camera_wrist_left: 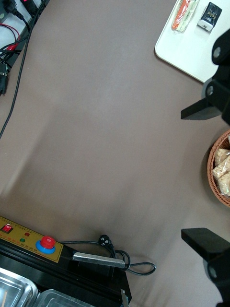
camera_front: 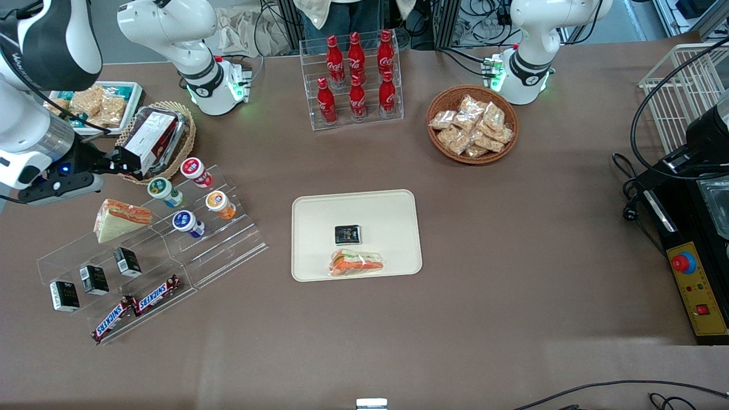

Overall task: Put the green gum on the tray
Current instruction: 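Position the open right gripper above the green gum bottle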

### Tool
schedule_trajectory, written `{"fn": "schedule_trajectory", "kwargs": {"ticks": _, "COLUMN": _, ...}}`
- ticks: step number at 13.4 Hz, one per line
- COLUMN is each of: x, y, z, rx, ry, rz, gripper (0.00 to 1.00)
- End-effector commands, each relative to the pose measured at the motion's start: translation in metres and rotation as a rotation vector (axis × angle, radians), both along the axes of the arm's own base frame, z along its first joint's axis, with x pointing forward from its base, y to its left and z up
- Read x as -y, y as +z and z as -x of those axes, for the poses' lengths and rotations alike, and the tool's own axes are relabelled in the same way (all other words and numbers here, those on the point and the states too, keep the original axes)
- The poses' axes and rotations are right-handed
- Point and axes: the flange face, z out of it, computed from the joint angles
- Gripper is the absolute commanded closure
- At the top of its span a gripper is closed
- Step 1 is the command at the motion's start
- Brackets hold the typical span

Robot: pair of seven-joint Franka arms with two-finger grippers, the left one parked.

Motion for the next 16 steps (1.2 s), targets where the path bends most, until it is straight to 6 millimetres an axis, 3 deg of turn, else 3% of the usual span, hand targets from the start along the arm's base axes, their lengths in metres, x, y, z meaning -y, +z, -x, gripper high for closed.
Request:
{"fn": "schedule_trajectory", "kwargs": {"ticks": 1, "x": 0.003, "y": -0.018, "z": 0.013, "rx": 0.003, "ry": 0.072, "rz": 0.009, "gripper": 0.01}}
{"fn": "schedule_trajectory", "kwargs": {"ticks": 8, "x": 0.003, "y": -0.07, "z": 0.033, "rx": -0.045, "ry": 0.134, "rz": 0.0, "gripper": 0.01}}
{"fn": "schedule_trajectory", "kwargs": {"ticks": 16, "x": 0.012, "y": -0.108, "z": 0.044, "rx": -0.058, "ry": 0.163, "rz": 0.003, "gripper": 0.01}}
